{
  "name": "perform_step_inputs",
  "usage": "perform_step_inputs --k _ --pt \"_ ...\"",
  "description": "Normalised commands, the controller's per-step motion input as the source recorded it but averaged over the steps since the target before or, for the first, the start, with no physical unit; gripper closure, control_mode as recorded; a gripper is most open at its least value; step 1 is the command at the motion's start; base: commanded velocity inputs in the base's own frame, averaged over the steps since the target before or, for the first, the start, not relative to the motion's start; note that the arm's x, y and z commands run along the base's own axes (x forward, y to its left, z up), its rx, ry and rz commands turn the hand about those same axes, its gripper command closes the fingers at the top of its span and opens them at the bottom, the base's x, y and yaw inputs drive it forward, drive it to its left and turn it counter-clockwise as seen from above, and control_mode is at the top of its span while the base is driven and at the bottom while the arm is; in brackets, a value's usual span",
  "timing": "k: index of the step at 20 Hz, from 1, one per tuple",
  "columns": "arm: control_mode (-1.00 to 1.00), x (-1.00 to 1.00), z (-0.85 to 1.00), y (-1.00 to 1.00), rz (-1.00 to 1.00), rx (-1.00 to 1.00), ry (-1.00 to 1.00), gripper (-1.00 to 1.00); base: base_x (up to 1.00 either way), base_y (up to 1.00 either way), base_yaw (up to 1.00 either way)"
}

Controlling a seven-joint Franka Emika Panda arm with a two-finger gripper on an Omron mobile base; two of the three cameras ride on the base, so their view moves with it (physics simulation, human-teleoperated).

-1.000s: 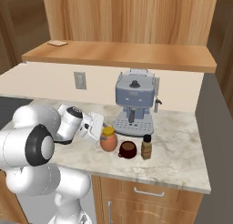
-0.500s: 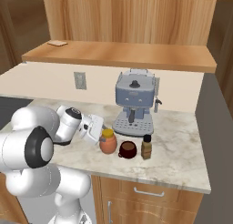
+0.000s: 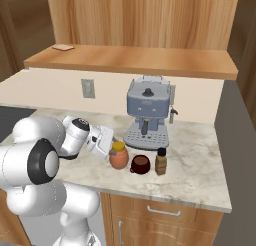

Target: Pick the cinnamon and honey bottle from the cabinet and place them next to the mug.

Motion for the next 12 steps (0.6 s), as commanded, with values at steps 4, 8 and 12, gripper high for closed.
perform_step_inputs --k 4,8,12 --pt "-1.0 0.0 0.0 0.0 0.0 0.0 0.0 -1.0 0.0 0.0 0.0" --pt "-1.0 0.0 0.0 0.0 0.0 0.0 0.0 -1.0 0.0 0.0 0.0" --pt "-1.0 0.0 0.0 0.0 0.0 0.0 0.0 -1.0 0.0 0.0 0.0"
